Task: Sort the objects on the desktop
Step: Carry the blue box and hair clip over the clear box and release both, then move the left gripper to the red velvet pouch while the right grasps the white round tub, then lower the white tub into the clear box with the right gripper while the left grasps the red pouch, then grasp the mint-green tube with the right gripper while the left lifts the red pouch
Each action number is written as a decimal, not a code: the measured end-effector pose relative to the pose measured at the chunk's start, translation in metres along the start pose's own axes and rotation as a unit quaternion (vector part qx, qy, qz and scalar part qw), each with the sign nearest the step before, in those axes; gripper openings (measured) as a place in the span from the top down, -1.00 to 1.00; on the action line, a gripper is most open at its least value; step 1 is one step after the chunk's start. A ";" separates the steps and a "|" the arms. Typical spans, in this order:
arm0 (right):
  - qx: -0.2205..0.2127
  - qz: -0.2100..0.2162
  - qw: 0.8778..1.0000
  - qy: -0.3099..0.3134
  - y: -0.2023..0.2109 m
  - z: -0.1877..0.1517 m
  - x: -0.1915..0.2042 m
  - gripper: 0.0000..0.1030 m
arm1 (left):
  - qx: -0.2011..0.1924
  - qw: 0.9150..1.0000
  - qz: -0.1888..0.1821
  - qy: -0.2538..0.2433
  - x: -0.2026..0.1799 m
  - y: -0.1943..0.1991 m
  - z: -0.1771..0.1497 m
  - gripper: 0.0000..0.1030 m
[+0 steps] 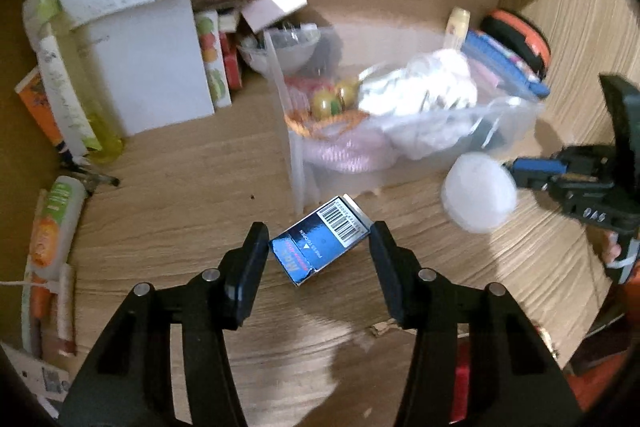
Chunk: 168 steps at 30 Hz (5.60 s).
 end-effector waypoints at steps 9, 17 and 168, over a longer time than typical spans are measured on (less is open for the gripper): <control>0.023 -0.008 1.000 0.014 -0.018 0.003 0.006 0.48 | -0.056 0.998 -0.012 0.022 -0.001 0.038 0.023 0.00; 0.016 -0.008 0.999 0.032 -0.025 0.007 0.013 0.66 | -0.056 0.998 -0.020 0.037 0.001 0.036 0.019 0.00; -0.056 -0.029 0.997 -0.044 0.014 0.077 -0.025 -0.24 | 0.065 0.997 -0.015 -0.048 -0.080 -0.028 -0.041 -0.49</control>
Point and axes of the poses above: each gripper's, at about its wrist camera, not at the fingertips, and y roughly against the way its jaws point, x to its left, z to its top, the point moved 8 cm from there along -y, roughly the way its jaws point, and after that the axes turned 2 degrees about -x, right-handed, at the moved point
